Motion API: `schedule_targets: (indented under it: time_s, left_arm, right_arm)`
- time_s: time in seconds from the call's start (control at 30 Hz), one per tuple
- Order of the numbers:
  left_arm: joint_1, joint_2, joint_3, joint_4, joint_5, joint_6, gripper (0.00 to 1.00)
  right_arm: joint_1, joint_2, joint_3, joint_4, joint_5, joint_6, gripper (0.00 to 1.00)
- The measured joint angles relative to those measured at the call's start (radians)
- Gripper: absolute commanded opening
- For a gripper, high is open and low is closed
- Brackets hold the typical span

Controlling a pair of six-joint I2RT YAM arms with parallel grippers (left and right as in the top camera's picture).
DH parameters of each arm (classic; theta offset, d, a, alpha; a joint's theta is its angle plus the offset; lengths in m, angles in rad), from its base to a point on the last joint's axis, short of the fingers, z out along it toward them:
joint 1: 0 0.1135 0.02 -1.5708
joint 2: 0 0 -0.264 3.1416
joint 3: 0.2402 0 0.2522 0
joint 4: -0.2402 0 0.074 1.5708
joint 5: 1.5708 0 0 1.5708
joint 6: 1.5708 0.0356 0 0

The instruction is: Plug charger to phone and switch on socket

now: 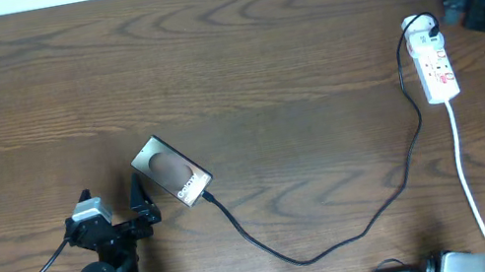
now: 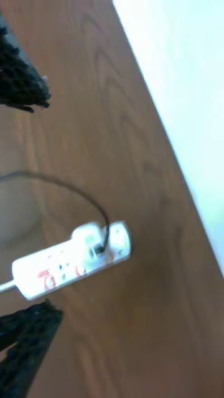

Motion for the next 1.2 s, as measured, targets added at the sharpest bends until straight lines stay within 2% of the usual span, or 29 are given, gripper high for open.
schedule_targets:
  time_s: [0.3,0.53,0.7,0.97,1.2]
  left_arm:
    - [0.0,0.0,0.001,-0.002,0.003,0.0,0.93]
    - [0.0,0.0,0.001,-0.002,0.003,0.0,0.93]
    - [0.0,0.0,0.001,-0.001,0.003,0.0,0.93]
    - [0.0,0.001,0.002,-0.002,0.003,0.0,0.93]
    - [0.0,0.001,0.002,-0.002,0.003,0.0,0.93]
  right_arm:
    - [0.175,-0.293,-0.489,0.663,-0.006,0.0,0.99]
    - [0.229,-0.507,-0.849,0.979,-0.008,-0.002,0.99]
    - [0.229,-0.678,-1.049,1.054,-0.007,-0.003,0.99]
    - [0.229,-1.024,-1.288,1.052,0.045,-0.003,0.99]
    - [0.219,-1.241,-1.471,1.03,0.071,-0.021,0.99]
